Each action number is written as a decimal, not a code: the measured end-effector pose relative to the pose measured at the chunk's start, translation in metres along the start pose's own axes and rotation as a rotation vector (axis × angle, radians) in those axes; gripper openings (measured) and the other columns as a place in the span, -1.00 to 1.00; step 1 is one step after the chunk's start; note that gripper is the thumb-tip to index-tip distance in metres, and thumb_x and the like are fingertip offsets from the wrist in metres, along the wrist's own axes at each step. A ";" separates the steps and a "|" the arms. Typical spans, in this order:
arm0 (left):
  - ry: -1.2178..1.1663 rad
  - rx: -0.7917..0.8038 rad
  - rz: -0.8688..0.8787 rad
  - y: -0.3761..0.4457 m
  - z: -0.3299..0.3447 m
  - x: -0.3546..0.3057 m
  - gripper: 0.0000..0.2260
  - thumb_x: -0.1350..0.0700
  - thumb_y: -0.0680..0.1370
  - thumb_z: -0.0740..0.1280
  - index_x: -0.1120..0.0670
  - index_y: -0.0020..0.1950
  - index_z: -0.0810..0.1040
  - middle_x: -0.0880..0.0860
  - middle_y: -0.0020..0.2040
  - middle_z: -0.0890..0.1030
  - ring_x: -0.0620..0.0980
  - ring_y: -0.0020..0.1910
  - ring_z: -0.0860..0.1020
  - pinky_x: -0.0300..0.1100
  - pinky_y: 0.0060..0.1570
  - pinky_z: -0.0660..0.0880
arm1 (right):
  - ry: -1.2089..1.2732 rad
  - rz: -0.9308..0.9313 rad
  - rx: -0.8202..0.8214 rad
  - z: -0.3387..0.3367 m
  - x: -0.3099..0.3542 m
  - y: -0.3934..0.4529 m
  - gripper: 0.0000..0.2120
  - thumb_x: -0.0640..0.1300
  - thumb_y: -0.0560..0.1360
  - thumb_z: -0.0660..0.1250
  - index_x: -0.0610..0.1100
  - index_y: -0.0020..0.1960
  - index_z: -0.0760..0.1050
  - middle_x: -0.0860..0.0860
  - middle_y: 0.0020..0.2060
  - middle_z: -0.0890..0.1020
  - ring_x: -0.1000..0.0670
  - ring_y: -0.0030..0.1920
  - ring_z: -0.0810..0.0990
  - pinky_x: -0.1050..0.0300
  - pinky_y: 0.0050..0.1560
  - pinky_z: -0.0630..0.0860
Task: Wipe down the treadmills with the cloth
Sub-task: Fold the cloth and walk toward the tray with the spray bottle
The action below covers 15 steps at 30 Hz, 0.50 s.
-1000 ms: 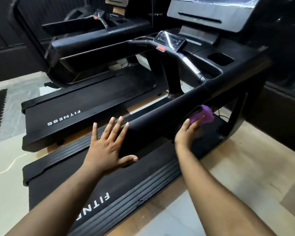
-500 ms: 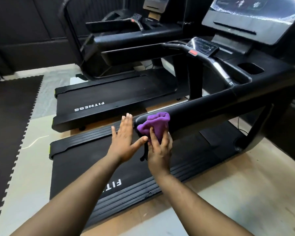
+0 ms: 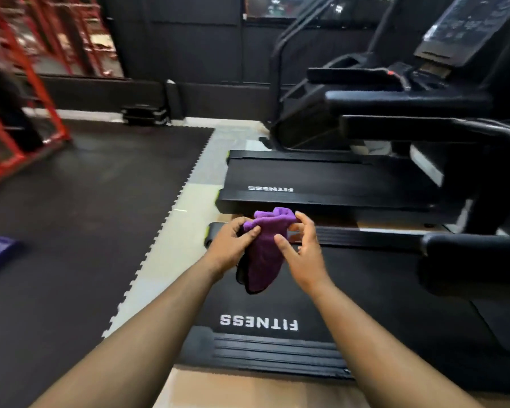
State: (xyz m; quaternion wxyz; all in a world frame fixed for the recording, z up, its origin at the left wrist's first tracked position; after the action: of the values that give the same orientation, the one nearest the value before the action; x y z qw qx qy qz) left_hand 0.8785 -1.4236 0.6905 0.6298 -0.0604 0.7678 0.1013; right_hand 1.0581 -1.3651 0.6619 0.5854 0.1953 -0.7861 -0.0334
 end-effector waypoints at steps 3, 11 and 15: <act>0.077 -0.067 -0.016 -0.018 -0.061 -0.001 -0.92 0.03 0.63 0.35 -0.05 -0.01 0.63 -0.04 -0.10 0.68 -0.14 -0.10 0.58 -0.10 -0.03 0.53 | -0.081 -0.013 0.221 0.055 0.025 0.021 -0.31 0.06 0.53 0.48 0.15 0.57 0.25 0.08 0.25 0.48 0.03 0.24 0.48 0.02 0.29 0.47; 0.863 -0.459 -0.014 -0.059 -0.216 0.013 -0.69 -0.23 0.62 0.22 -0.05 -0.05 0.62 -0.10 -0.16 0.59 -0.05 -0.12 0.54 -0.06 -0.18 0.48 | -0.301 -0.310 0.418 0.187 0.072 0.058 -0.75 0.10 0.43 0.57 0.00 -0.14 0.55 0.09 -0.04 0.48 0.02 0.07 0.46 0.04 0.09 0.44; 0.720 -0.613 -0.150 -0.064 -0.265 0.029 -0.59 -0.22 0.63 0.26 0.05 -0.25 0.39 -0.04 -0.37 0.48 0.00 -0.30 0.48 -0.02 -0.28 0.37 | -0.223 -0.287 0.670 0.254 0.083 0.069 -0.75 0.13 0.49 0.50 0.02 -0.15 0.51 0.14 -0.15 0.56 0.17 -0.10 0.50 0.11 -0.08 0.41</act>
State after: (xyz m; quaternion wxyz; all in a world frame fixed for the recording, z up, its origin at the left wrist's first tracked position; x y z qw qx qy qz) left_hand 0.6336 -1.5459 0.7060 0.2827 -0.3300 0.8653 0.2499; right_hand 0.7830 -1.3745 0.6775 0.3894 0.4793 -0.7770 0.1225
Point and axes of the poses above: each hand's wrist, its own y-axis towards the middle knuckle, its own z-axis out of the palm, x = y × z, the point moved 3 cm from there along y, towards the middle knuckle
